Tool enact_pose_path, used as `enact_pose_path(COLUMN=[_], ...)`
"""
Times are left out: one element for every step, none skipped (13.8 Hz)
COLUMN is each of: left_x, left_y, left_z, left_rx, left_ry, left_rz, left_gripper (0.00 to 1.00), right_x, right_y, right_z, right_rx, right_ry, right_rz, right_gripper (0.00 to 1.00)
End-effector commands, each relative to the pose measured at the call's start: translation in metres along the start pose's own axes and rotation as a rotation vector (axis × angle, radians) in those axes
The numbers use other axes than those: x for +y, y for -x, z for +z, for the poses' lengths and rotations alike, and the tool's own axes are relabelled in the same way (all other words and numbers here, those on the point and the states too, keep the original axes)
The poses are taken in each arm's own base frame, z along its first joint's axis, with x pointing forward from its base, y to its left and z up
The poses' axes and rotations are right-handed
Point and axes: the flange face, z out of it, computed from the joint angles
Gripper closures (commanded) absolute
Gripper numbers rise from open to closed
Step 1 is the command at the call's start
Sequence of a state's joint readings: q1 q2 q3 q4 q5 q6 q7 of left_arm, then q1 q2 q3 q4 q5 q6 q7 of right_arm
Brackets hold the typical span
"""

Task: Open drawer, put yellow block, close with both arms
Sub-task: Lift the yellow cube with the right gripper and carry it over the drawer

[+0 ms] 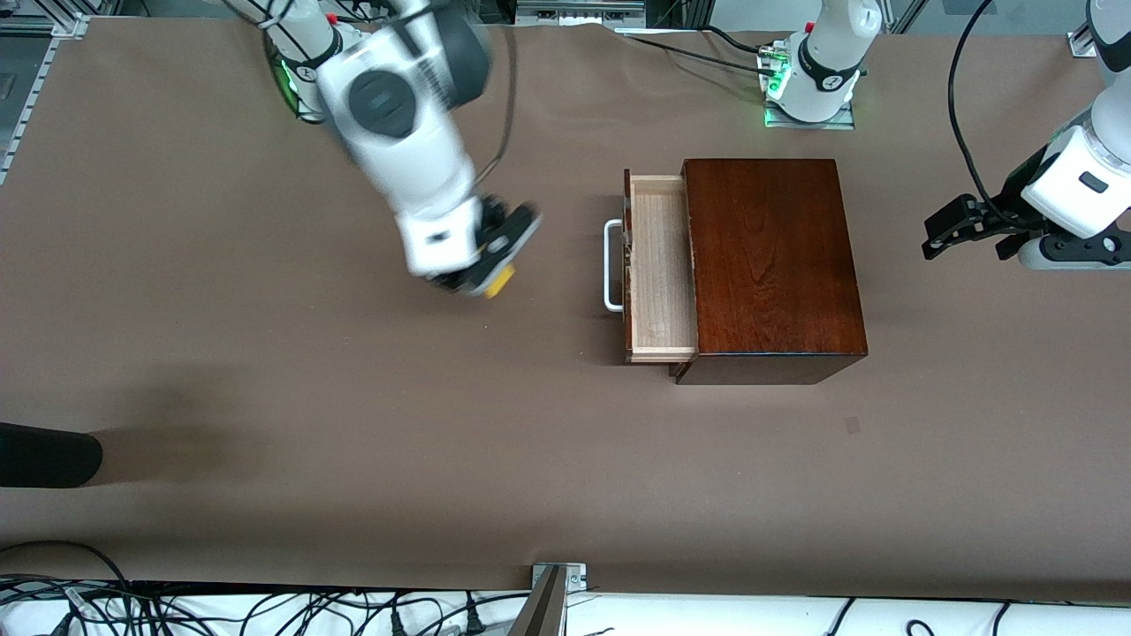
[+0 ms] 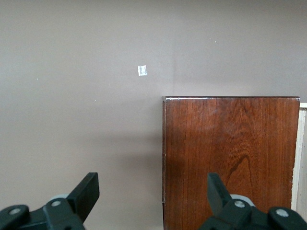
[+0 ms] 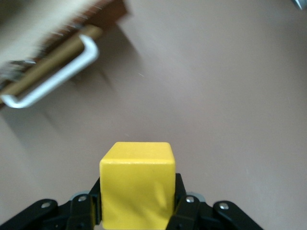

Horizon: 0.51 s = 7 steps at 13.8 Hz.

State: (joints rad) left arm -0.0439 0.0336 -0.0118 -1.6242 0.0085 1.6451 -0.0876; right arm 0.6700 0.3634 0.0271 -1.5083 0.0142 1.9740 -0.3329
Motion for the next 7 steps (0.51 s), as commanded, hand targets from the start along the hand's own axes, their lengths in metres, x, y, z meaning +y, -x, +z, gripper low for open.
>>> enact_pose_path(left_x=[0.000,0.001,0.001,0.002,0.003,0.003,0.004], left_y=[-0.002,-0.002,-0.002,-0.002,-0.002,-0.002,-0.002], left_z=[-0.007,-0.007,-0.006,-0.006,-0.006,-0.008,-0.007], left_rx=[-0.005,-0.004,-0.005,-0.006,-0.004,-0.001,-0.004], left_ry=[-0.016,-0.016,-0.016,-0.016,-0.016,-0.016,-0.016], left_rz=[0.025,0.026,0.026,0.026,0.029,0.029,0.029], left_gripper=[0.00,0.00,0.00,0.00,0.00,0.00,0.00], right_x=[-0.061,-0.083,-0.099,-0.115,-0.140,-0.157,-0.159], right_y=[-0.041,-0.055,-0.069,-0.083,-0.096,-0.109,-0.118], right_z=[-0.013,-0.014,-0.008,0.003,0.011,0.018,0.029], right_rx=[0.032,0.048,0.061,0.065,0.075,0.087,0.093], right_ry=[0.050,0.050,0.045,0.037,0.037,0.038,0.041], right_rz=[-0.128,-0.153,-0.169,-0.190,-0.226,-0.252,-0.263], right_gripper=[1.00,1.00,1.00,1.00,1.00,1.00,1.00])
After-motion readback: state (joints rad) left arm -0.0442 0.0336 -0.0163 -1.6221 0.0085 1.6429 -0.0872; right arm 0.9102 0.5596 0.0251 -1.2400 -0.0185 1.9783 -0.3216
